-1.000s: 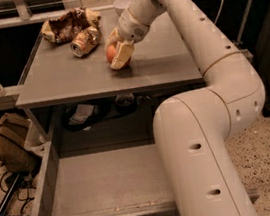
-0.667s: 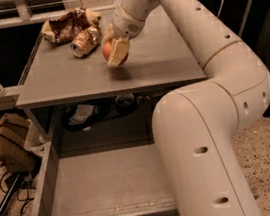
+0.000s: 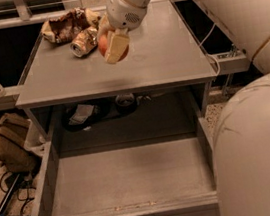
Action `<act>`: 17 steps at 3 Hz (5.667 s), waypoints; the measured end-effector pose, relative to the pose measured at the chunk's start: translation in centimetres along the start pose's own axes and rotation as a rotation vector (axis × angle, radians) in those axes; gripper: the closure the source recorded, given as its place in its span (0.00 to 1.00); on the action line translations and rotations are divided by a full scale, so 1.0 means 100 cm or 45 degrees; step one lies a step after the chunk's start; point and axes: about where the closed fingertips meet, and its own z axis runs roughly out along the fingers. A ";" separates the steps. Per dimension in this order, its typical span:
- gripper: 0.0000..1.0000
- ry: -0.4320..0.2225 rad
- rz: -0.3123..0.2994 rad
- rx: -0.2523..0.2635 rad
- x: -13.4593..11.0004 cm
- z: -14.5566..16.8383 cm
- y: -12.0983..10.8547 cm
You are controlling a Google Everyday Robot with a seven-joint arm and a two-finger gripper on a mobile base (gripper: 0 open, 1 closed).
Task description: Place apple into top drawer
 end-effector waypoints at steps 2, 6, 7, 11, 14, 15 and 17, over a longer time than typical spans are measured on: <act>1.00 -0.028 0.015 -0.029 0.005 0.004 0.024; 1.00 -0.166 0.127 -0.216 0.046 0.021 0.206; 1.00 -0.200 0.140 -0.183 0.050 0.040 0.208; 1.00 -0.171 0.266 -0.013 0.084 0.153 0.226; 1.00 -0.260 0.262 0.215 0.108 0.235 0.232; 1.00 -0.260 0.262 0.215 0.108 0.235 0.232; 0.59 -0.260 0.261 0.215 0.108 0.235 0.232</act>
Offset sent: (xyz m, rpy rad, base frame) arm -0.0915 -0.0287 -0.0481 0.0655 0.1091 0.0228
